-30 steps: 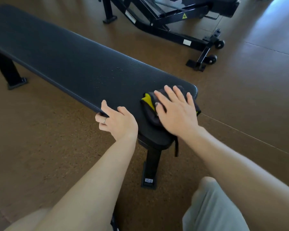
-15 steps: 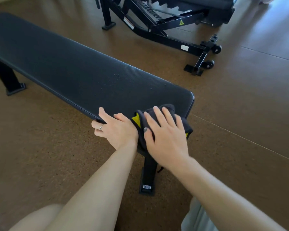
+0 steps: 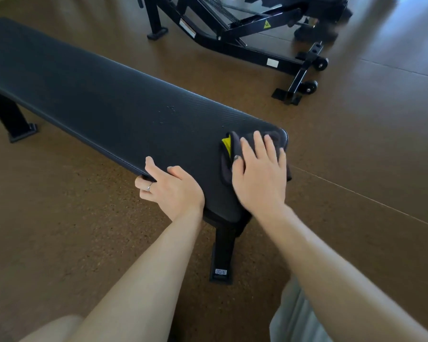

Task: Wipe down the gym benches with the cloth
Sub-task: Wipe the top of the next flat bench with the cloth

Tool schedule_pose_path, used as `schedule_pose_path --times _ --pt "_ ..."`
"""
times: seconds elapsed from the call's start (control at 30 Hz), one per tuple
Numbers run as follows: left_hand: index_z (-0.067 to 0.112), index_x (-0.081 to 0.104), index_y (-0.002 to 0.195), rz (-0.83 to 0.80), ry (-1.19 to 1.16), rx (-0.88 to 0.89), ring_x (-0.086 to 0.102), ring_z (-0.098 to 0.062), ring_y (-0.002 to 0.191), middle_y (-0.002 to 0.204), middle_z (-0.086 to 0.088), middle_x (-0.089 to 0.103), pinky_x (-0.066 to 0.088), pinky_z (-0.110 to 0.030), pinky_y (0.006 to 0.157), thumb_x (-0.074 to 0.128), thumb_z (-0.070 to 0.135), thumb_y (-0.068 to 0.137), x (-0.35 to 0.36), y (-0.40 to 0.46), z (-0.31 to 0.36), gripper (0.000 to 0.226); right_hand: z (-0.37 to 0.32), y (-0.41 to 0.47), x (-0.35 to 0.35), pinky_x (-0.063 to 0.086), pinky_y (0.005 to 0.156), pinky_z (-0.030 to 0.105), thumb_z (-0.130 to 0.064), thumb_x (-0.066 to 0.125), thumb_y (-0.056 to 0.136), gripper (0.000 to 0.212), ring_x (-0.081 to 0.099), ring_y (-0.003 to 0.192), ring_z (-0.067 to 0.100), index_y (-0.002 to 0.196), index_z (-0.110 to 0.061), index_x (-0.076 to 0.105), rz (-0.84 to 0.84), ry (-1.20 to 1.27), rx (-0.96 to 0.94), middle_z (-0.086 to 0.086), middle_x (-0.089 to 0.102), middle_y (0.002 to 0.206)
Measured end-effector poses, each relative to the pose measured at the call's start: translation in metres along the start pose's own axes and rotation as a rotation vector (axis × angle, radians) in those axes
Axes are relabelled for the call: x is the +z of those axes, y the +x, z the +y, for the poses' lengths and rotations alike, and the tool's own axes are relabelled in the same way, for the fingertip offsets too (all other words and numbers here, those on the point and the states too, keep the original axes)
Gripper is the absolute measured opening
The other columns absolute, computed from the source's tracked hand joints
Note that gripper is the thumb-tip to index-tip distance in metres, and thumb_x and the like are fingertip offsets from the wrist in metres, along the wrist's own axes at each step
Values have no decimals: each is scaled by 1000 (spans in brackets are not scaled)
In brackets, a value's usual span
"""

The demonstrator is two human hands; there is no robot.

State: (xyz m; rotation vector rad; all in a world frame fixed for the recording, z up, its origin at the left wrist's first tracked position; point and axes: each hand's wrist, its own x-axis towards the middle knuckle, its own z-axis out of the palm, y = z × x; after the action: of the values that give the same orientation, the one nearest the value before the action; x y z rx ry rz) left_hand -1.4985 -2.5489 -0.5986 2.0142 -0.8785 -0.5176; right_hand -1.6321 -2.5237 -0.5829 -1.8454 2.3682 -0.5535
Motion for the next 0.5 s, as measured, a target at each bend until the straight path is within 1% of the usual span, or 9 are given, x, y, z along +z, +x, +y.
schedule_pose_path --times 0.07,0.13,0.2,0.27,0.33,0.4,0.5 --pt "24 34 151 3 4 19 30 -34 128 151 -17 25 41 -37 77 39 21 103 0 0 -1 49 -16 -51 1 11 128 51 -40 26 104 56 17 158 24 155 -26 43 16 55 -2 3 29 168" --pt "22 35 151 6 0 26 30 -36 126 149 -18 26 44 -41 78 39 20 102 1 1 -1 50 -20 -76 1 12 128 52 -41 24 103 56 19 157 24 153 -26 47 13 104 -29 2 32 167" --pt "22 34 151 3 0 18 29 -37 127 149 -18 26 46 -42 79 39 20 102 1 1 0 50 -10 -66 -1 13 128 54 -41 25 103 55 19 158 22 151 -27 50 -3 147 -87 1 33 166" --pt "23 34 152 -1 7 16 29 -36 129 149 -17 25 45 -41 79 39 21 102 0 1 2 50 8 -37 -2 12 128 53 -36 31 104 51 18 157 21 149 -25 53 -5 178 -113 2 34 166" --pt "23 34 151 2 -1 10 30 -35 128 149 -15 26 43 -40 78 39 21 102 1 1 3 49 26 3 -3 11 128 53 -31 35 106 48 17 157 23 150 -22 53 16 218 -50 4 33 166" --pt "22 35 151 12 -2 17 30 -34 127 149 -15 27 41 -39 77 38 20 102 1 0 2 49 32 37 -4 11 128 53 -29 37 109 46 12 158 25 152 -21 50 23 247 58 5 29 168" --pt "22 36 150 15 -8 18 31 -33 126 149 -14 27 38 -37 76 38 20 102 1 -1 2 49 23 44 -1 13 128 50 -30 36 111 48 2 159 28 157 -20 41 42 282 199 6 17 172"
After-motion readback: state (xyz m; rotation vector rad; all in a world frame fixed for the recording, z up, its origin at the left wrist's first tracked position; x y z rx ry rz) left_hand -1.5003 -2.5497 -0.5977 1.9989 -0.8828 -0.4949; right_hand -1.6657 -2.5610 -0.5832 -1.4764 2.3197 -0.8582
